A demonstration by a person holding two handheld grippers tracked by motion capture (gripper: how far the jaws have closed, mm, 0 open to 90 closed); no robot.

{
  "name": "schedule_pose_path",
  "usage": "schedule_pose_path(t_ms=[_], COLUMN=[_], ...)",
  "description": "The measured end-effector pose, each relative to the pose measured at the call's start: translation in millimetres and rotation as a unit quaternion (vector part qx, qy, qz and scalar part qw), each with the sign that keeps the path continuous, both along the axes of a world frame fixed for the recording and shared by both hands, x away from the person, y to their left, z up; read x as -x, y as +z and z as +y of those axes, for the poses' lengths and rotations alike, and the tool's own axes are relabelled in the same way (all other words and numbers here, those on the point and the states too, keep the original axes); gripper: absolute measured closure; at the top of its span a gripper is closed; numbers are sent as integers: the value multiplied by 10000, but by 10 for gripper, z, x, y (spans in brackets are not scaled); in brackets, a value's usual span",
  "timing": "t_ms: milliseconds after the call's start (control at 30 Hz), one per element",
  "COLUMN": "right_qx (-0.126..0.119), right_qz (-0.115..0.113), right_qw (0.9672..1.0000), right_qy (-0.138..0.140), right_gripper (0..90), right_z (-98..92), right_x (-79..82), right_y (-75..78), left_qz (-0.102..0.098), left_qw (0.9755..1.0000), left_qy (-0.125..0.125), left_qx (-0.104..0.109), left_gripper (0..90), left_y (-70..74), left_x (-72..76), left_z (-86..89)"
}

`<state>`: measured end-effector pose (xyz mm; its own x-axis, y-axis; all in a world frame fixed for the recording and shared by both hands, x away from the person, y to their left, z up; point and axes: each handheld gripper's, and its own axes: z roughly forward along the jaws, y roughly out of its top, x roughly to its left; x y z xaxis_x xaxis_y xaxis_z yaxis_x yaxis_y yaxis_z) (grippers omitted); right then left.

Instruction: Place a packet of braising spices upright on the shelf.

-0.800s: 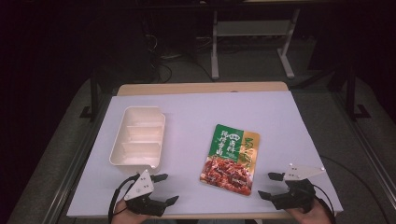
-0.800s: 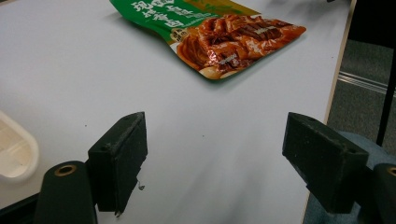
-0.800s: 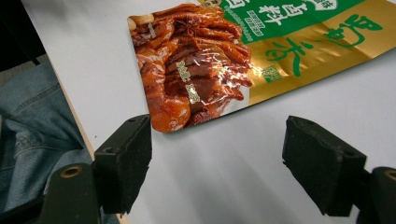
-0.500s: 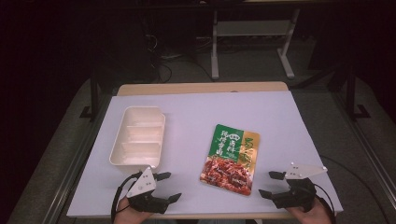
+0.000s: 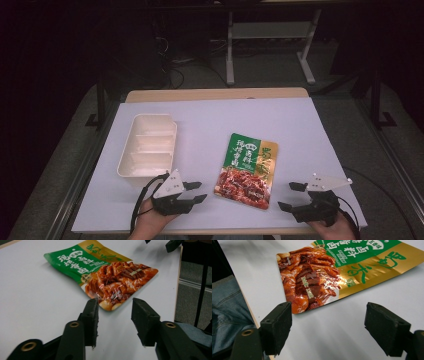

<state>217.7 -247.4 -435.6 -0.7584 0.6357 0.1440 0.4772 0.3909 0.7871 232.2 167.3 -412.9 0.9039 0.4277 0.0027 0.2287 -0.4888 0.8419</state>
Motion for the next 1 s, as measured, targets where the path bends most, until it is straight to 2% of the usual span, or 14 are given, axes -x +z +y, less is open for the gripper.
schedule_pose_path(t_ms=[133,167,300,367,400,467,567,700,800,833,867,933,1000], right_qx=[23,7,56,99,99,155,151,171,173,201,207,213,224], right_qz=[-7,4,-36,-18,-18,8,11,0,-54,-65,-44,-36,-26], right_qw=[10000,10000,10000,9999,9999,9998,9997,9997,9997,9995,9994,9993,9992], right_qy=[22,25,-2,-84,-84,-153,-181,-175,-174,-222,-256,-309,-335], right_gripper=[211,210,210,209,209,208,208,208,208,208,208,210,208], right_z=[9,15,23,24,24,26,25,30,31,25,23,14,10], right_x=[-15,-7,-2,-18,-18,-32,-49,-56,-55,-60,-62,-66,-75], right_y=[4,12,13,11,11,9,8,14,15,20,25,29,27], left_qz=[56,87,140,230,230,257,259,365,512,558,558,693,723], left_qw=[9999,9997,9992,9984,9984,9975,9958,9942,9920,9901,9901,9887,9875], left_qy=[-115,-201,-309,-355,-355,-397,-445,-419,-452,-495,-495,-515,-485], left_qx=[-104,-135,-206,-376,-376,-517,-761,-921,-1060,-1191,-1191,-1227,-1316], left_gripper=[659,710,774,839,868,894,900,900,900,900,900,900,900], left_y=[-5,-11,-15,-40,-40,-65,-87,-114,-160,-190,-190,-229,-253], left_x=[-84,-124,-190,-274,-274,-310,-368,-444,-505,-534,-534,-557,-552], left_z=[-176,-257,-379,-497,-497,-579,-702,-816,-870,-876,-876,-887,-910])
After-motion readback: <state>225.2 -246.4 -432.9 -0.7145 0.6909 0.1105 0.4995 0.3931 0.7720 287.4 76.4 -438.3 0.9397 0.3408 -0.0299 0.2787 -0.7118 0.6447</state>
